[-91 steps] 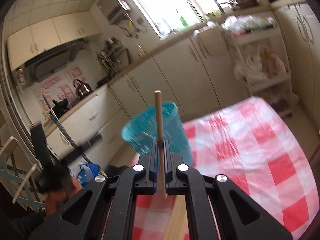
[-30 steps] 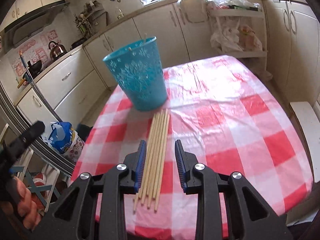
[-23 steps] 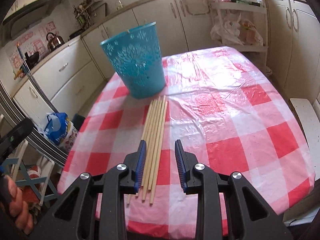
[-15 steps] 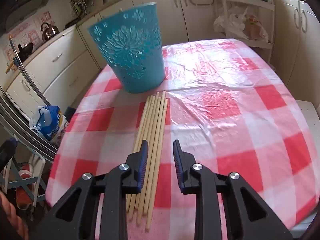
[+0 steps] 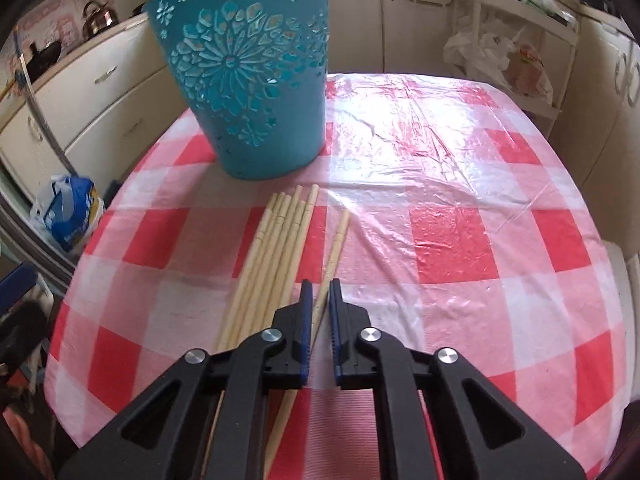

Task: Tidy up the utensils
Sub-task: 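Grasp another wooden stick with the right tool while the left tool grasps one too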

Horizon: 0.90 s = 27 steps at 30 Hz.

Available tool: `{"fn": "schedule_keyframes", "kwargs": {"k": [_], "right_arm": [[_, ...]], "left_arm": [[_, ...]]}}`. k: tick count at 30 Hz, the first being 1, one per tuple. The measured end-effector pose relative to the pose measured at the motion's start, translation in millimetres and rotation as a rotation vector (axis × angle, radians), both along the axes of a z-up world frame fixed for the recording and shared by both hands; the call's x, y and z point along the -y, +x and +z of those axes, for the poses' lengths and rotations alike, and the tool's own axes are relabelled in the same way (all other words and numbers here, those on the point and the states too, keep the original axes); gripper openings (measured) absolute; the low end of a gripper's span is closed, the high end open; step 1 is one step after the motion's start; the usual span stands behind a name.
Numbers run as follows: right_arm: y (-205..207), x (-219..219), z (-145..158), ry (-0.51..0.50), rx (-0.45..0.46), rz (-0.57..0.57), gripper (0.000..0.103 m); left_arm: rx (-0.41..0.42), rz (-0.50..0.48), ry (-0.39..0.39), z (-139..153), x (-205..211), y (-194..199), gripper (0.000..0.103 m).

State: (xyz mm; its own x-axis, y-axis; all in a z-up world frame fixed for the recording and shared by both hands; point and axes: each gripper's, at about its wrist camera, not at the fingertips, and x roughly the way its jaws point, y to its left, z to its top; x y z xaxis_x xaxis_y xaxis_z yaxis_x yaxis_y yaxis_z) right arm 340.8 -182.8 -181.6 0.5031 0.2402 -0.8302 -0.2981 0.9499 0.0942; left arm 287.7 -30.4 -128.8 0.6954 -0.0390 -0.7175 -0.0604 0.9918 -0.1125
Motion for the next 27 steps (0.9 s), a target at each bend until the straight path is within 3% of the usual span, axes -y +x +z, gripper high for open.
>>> {"fn": "schedule_keyframes", "kwargs": {"k": [7,14,17,19,21,24,27], "right_arm": [[-3,20,0,0.049,-0.012,-0.002,0.009],[-1,32,-1,0.134,-0.038,-0.011,0.008],[0,32,0,0.136,-0.041,-0.007,0.008],[0,32,0,0.138,-0.042,-0.006,0.008],[0,32,1,0.142,-0.043,-0.005,0.008],[0,33,1,0.146,-0.042,-0.005,0.008],[0,33,0,0.147,-0.041,-0.004,0.008]], "left_arm": [[-0.070,-0.047,0.017,-32,32,47,0.077],[-0.091,-0.068,0.037,-44,49,75,0.063],[-0.112,-0.105,0.040,-49,55,85,0.044],[-0.126,-0.132,0.040,-53,61,88,0.024],[-0.129,-0.156,0.024,-54,65,90,0.011],[-0.113,-0.165,-0.018,-52,65,90,0.005],[-0.100,-0.167,-0.085,-48,58,84,0.005]]}}
